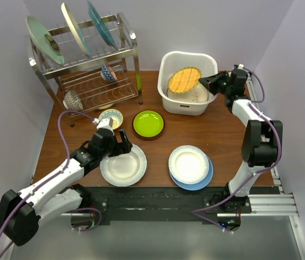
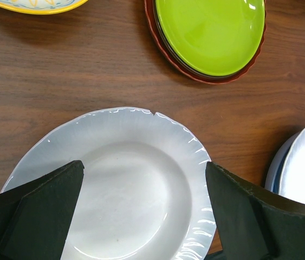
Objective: Place the plates into the plastic bin on the countertop
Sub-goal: Place the plate in the plastic bin.
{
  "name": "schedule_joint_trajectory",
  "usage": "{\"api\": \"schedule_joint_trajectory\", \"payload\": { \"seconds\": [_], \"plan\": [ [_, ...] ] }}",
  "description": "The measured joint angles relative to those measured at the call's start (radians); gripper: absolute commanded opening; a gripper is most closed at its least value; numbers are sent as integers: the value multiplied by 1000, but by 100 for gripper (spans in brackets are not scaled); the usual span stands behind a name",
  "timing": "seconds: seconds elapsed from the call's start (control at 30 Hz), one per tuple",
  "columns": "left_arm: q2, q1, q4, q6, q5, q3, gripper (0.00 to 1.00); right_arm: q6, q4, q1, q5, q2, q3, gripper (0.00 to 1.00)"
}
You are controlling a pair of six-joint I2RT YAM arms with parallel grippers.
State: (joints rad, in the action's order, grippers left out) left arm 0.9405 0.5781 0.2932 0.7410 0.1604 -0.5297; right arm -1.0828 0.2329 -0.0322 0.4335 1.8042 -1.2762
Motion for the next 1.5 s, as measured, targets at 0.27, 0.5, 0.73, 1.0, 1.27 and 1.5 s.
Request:
{"api": "schedule_joint_trajectory", "payload": {
  "seconds": [0.27, 0.5, 0.73, 1.0, 1.27, 1.5],
  "plan": [
    [0, 0, 0, 0, 0, 1, 100, 20, -21, -1, -1, 44, -40, 0],
    [0, 0, 0, 0, 0, 4, 100, 48, -85, -1, -14, 61, -48, 0],
    [-1, 0, 0, 0, -1, 5, 100, 67, -110, -1, -22, 61, -54, 8],
    [-26, 0, 11, 0, 1, 5, 100, 79, -117, -1, -15, 72, -67, 28],
    [-29, 0, 15, 0, 0, 5, 100, 108, -158, -1, -5, 76, -88, 52],
    [-29, 0, 16, 0, 0, 5, 100, 135, -184, -1, -4, 71, -104, 56]
  ]
}}
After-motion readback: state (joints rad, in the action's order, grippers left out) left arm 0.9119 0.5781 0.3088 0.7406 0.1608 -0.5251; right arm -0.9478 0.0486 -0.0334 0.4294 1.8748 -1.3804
